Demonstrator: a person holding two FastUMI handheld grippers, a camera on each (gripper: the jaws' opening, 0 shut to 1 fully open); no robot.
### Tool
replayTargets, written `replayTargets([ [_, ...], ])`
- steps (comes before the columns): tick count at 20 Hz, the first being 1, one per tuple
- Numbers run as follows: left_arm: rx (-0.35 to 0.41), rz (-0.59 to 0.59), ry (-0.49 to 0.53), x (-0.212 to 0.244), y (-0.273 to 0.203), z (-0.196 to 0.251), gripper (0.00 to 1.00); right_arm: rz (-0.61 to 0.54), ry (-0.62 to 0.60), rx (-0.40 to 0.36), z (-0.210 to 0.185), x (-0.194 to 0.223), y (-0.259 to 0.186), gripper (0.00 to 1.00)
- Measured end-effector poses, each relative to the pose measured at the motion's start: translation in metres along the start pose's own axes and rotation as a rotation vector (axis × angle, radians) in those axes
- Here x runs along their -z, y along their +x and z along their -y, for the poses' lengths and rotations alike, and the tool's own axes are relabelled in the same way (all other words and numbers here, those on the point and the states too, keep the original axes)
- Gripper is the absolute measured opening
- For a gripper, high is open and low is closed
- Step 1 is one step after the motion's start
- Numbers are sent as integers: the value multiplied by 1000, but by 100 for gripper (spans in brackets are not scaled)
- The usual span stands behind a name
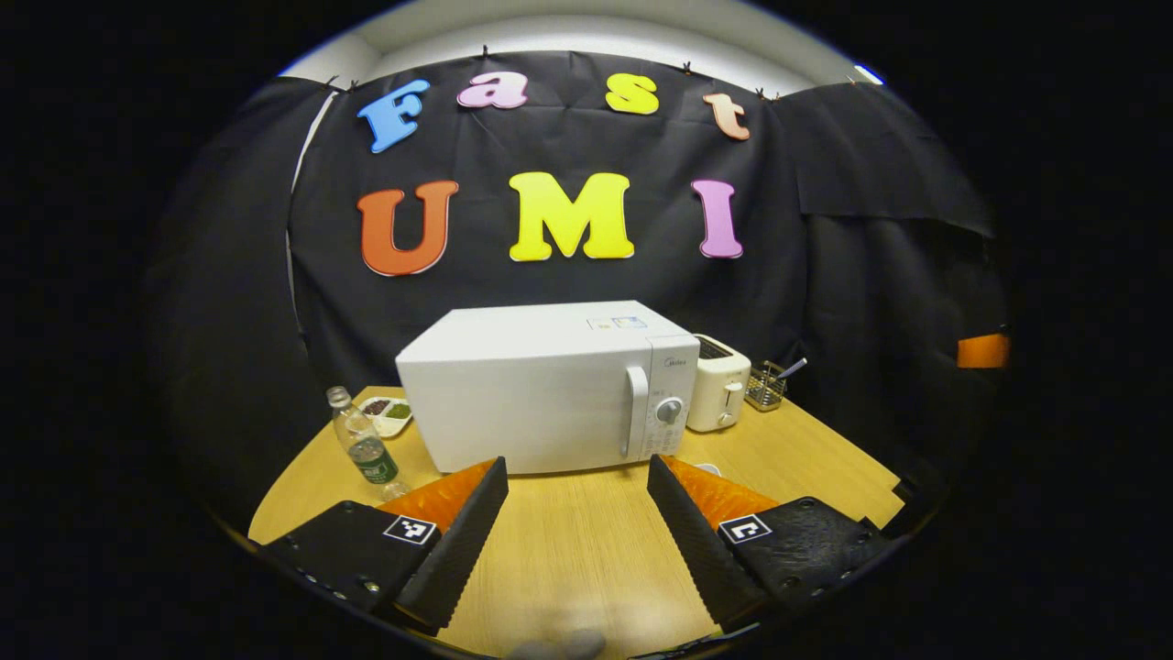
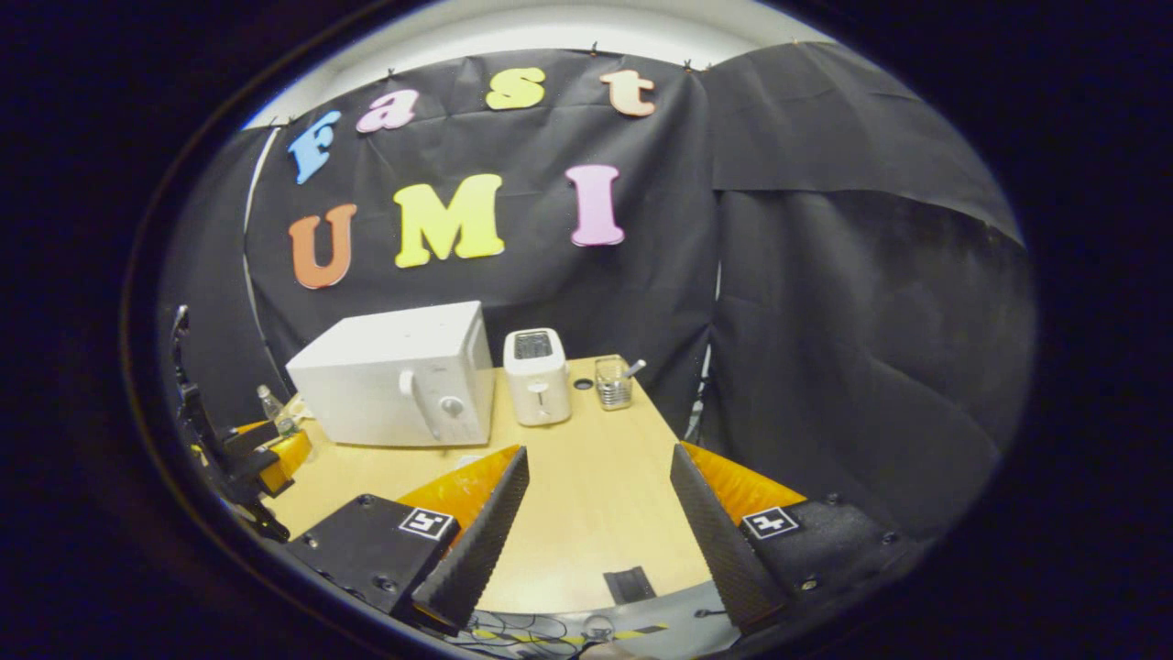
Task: Open the microwave oven with the left hand, put the food in, and close the microwave oven.
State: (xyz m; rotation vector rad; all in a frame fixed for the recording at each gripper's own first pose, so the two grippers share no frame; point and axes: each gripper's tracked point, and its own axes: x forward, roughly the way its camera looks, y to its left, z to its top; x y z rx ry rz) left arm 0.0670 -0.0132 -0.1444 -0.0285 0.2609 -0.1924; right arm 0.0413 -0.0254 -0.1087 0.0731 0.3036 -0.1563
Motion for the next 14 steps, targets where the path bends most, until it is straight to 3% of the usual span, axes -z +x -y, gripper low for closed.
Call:
replayTargets([
  [7, -124, 172, 45, -81, -92, -71, 96, 124, -56, -178, -101, -49, -27, 100],
  [14, -198, 250, -17, -135, -125, -101, 95, 251, -58, -264, -148, -105, -53, 99],
])
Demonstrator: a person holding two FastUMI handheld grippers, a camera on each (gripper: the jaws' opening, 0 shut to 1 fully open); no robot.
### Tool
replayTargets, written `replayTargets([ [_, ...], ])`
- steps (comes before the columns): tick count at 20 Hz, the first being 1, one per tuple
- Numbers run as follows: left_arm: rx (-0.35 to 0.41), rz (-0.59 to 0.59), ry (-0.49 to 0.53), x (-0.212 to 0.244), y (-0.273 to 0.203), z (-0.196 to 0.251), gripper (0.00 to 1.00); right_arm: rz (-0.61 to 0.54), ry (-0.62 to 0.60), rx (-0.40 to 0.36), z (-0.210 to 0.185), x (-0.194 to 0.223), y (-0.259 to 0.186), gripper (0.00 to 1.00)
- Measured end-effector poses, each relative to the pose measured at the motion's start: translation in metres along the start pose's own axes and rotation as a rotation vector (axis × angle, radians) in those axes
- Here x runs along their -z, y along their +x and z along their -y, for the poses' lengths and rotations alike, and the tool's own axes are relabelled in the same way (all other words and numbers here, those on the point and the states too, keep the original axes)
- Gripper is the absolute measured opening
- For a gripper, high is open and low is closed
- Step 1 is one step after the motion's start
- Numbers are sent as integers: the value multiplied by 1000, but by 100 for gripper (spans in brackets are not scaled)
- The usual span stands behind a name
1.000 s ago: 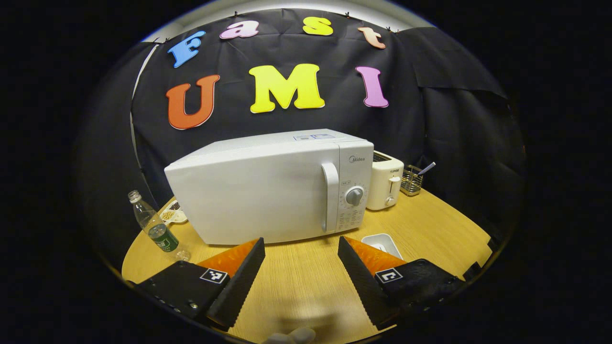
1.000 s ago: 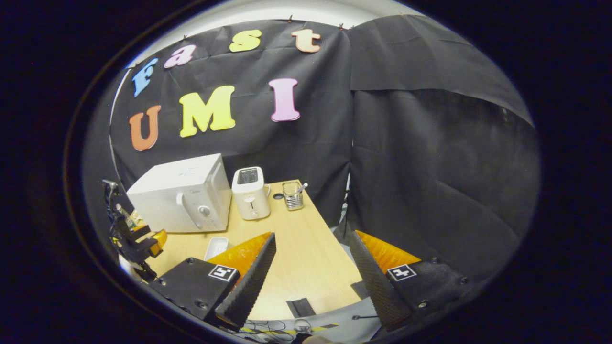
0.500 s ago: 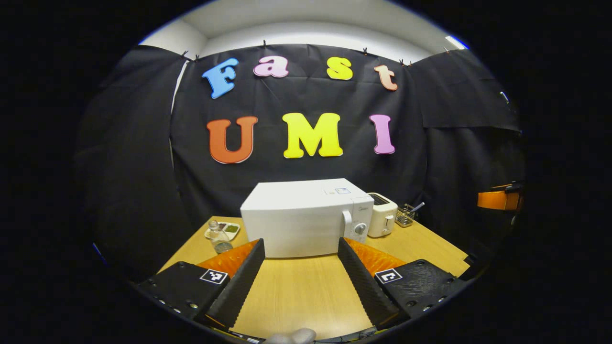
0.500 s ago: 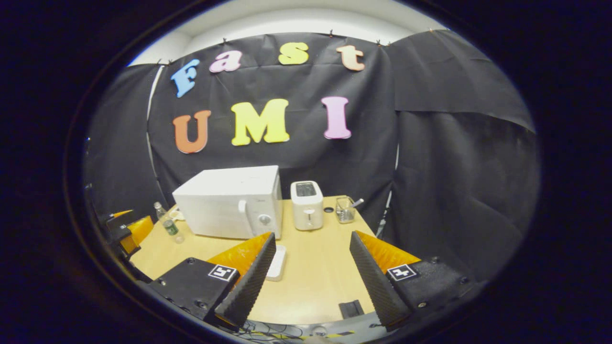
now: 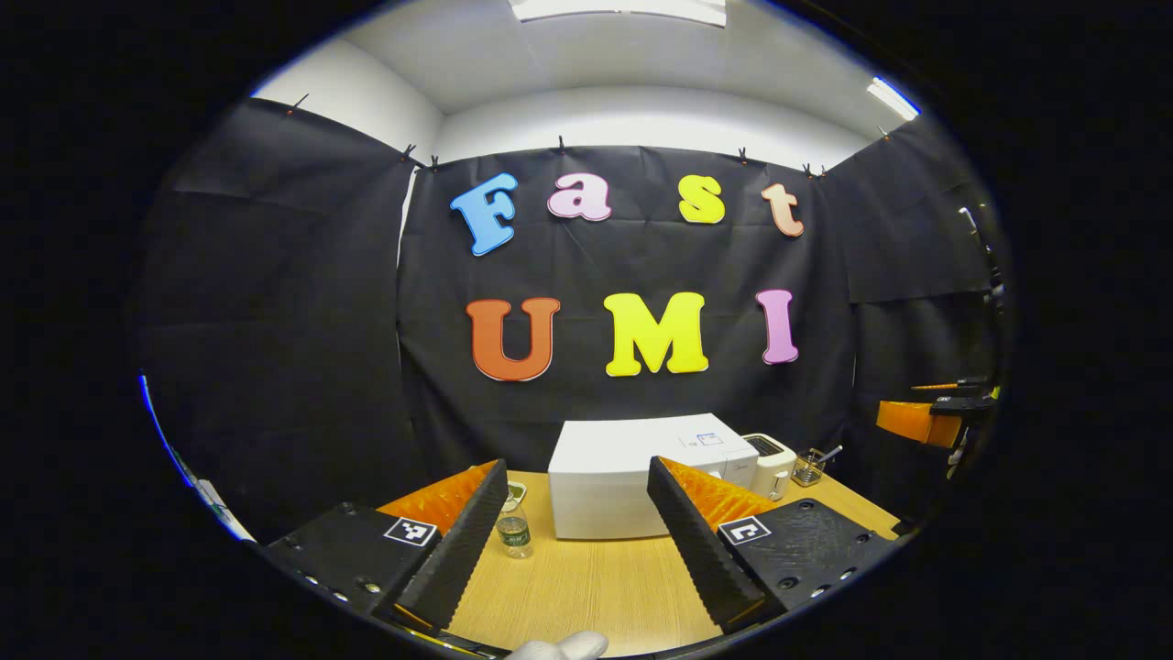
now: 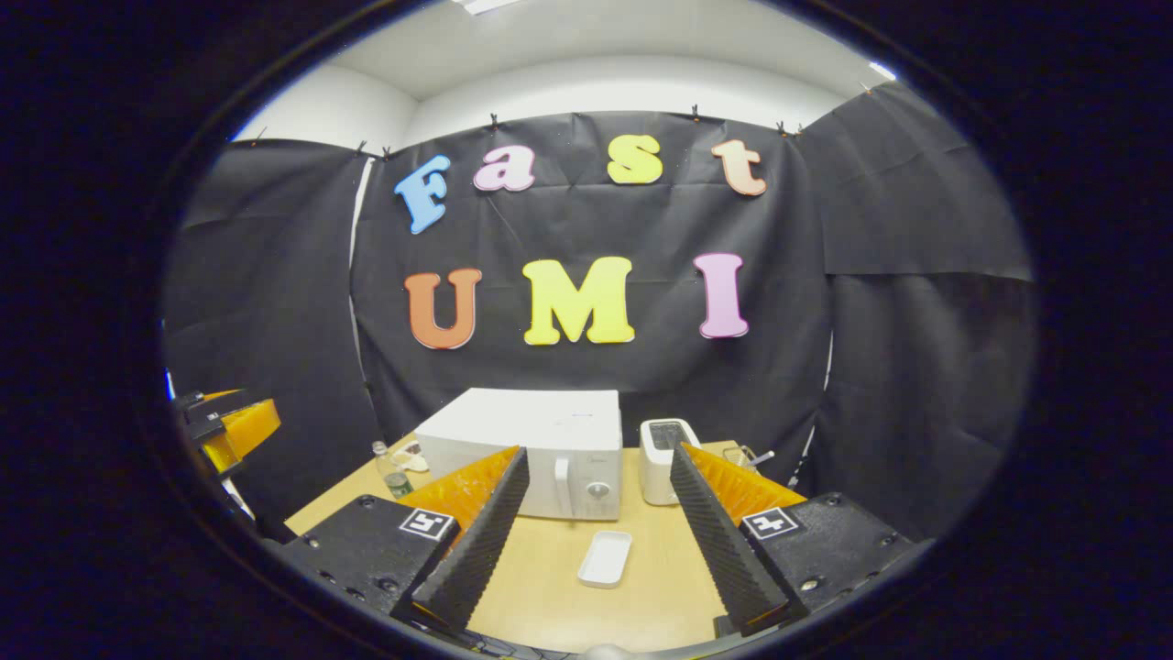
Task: Open the microwave oven with the left hand, put the food in, and close the microwave oven.
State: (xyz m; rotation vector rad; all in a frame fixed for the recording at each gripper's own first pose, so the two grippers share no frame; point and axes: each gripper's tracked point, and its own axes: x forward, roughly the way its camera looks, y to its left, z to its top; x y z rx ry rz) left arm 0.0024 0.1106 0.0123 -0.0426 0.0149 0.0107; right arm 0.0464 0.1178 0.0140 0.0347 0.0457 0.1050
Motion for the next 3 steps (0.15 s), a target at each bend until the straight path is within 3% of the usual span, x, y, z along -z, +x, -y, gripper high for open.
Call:
replayTargets([
  [1, -1, 9, -7, -6, 1, 0, 95, 12, -10, -1, -2, -6, -1, 91],
  [3, -1, 23, -19, -11, 2, -1, 95, 25, -24, -3, -6, -13, -2, 90],
])
